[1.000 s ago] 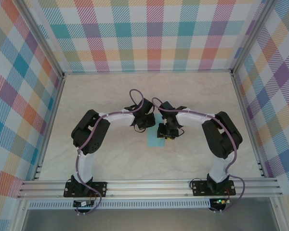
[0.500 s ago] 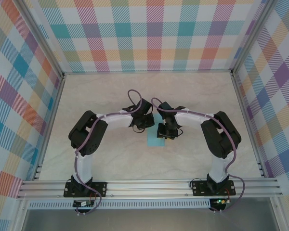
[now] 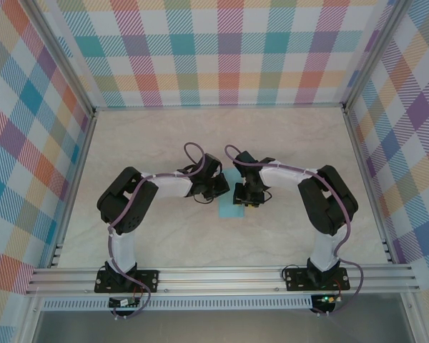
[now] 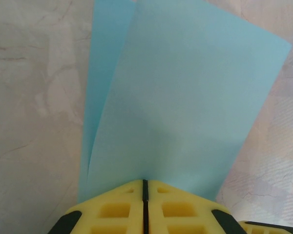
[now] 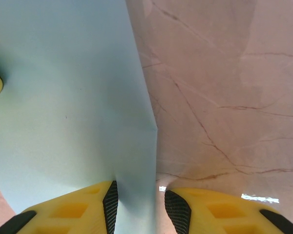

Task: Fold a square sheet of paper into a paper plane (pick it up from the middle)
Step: Fold the square sheet of paper in half at the center of the table.

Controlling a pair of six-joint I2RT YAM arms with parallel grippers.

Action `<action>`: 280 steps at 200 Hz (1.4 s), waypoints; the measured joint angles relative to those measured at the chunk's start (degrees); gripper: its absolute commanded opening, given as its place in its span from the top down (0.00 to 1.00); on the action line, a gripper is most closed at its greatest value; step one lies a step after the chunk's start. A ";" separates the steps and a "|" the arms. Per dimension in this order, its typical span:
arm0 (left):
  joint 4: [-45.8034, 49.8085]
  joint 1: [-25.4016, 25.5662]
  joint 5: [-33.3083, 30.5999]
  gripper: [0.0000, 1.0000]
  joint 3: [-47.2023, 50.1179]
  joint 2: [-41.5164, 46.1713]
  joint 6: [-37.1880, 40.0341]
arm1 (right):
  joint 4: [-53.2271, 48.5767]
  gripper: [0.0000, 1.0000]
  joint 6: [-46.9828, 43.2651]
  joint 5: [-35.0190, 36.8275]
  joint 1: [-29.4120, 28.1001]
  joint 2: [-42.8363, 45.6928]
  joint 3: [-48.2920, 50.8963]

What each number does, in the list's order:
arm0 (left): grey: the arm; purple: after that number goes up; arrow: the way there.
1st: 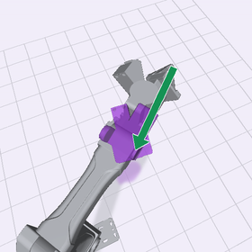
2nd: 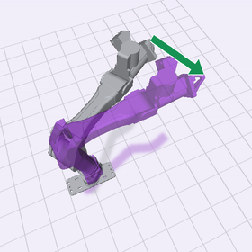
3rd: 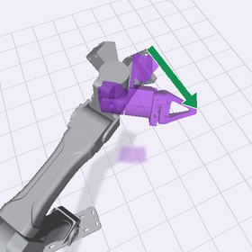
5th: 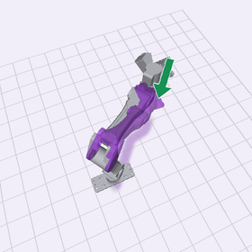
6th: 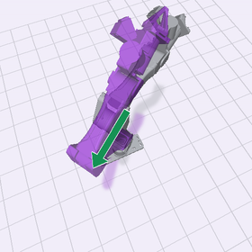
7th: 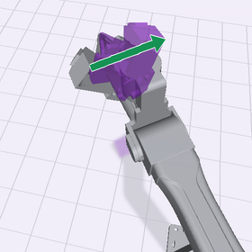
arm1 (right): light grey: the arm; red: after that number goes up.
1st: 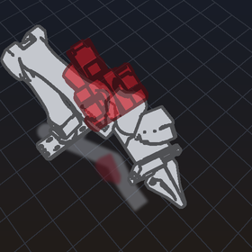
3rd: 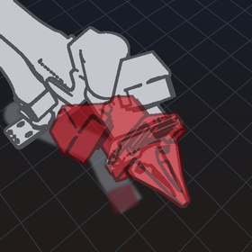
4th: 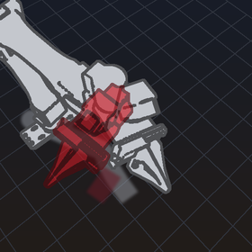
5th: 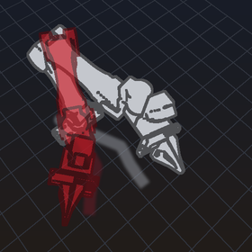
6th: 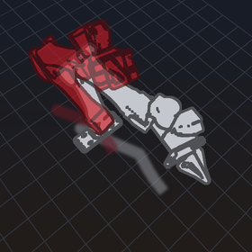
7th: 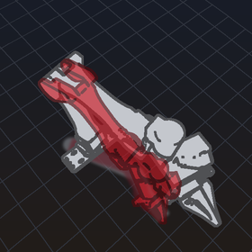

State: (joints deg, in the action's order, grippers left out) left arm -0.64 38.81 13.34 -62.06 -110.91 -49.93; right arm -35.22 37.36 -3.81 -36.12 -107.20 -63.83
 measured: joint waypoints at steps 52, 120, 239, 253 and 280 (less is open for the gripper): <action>0.50 0.02 -0.94 0.93 -0.07 0.00 1.16 | 1.68 0.59 -0.11 -0.90 0.02 2.14 0.81; 1.57 0.07 -1.60 0.95 -0.44 0.04 3.93 | 8.70 0.68 -3.72 -5.42 3.52 11.21 3.54; 5.20 0.07 -3.54 0.95 -1.60 0.52 5.07 | 22.80 0.92 -7.23 -21.68 11.85 -0.09 5.97; 5.51 0.07 -3.58 0.95 -1.75 0.50 5.33 | 23.39 0.92 -7.21 -23.08 12.81 -0.79 5.79; 6.19 0.07 -3.61 0.95 -2.16 0.39 6.05 | 23.37 0.91 -7.19 -24.00 13.27 -1.01 5.57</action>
State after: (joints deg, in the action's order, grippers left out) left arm 5.54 38.87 9.74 -64.23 -110.52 -43.88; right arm -11.86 30.17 -27.81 -22.85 -108.20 -58.26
